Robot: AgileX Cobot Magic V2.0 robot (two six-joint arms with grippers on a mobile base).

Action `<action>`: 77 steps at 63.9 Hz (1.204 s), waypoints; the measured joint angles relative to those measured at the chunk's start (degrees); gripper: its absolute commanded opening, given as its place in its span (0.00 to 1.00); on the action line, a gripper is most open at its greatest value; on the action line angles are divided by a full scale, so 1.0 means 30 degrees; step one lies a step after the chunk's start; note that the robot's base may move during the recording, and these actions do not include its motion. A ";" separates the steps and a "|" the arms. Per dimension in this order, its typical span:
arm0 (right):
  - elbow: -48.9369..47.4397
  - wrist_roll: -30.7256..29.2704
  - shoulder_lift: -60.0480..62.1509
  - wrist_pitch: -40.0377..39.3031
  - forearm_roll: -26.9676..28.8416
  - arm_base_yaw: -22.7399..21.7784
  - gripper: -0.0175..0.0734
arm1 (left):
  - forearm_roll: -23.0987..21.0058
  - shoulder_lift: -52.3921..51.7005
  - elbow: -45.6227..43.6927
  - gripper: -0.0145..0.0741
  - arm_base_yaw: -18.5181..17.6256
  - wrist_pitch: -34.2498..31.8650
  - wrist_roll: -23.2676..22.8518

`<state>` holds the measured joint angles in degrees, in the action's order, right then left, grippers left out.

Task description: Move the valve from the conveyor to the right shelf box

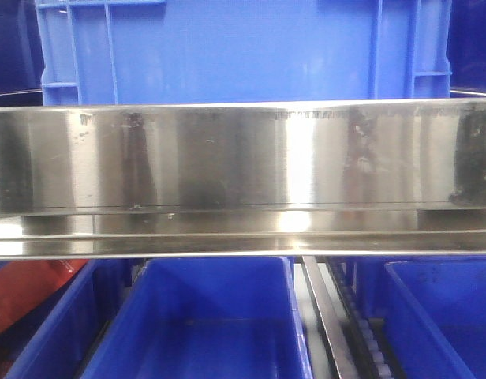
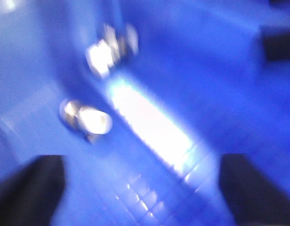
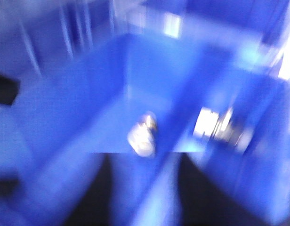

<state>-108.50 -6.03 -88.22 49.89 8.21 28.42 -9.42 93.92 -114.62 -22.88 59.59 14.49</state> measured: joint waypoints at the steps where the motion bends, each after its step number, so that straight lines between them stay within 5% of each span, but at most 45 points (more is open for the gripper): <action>1: 0.0000 0.0000 0.0177 0.0000 0.0000 -0.0035 0.01 | 0.0000 -0.0162 0.0000 0.35 0.0050 0.0055 0.0000; 9: 0.0795 0.0000 0.2013 -0.0302 -0.0323 -0.0062 0.02 | -0.0036 -0.1523 -0.0032 0.04 0.0776 0.0960 -0.0821; 25: 0.7109 0.0000 0.6608 -0.3008 -0.0626 -0.0108 0.02 | 0.0138 -0.5469 0.4238 0.04 0.1967 0.1042 -0.2331; 56: 2.1371 0.0000 1.6521 -1.0235 -0.0662 -0.0108 0.02 | 0.0681 -1.8281 2.1896 0.04 0.1967 -1.0339 -0.3412; 77: 2.7026 0.0000 2.0744 -1.1739 -0.0736 -0.0108 0.02 | 0.0723 -2.4832 2.9271 0.04 0.1967 -1.5309 -0.3412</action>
<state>-27.42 -6.03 -25.99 14.68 6.00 28.09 -7.25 19.42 -26.81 -16.98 13.67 4.25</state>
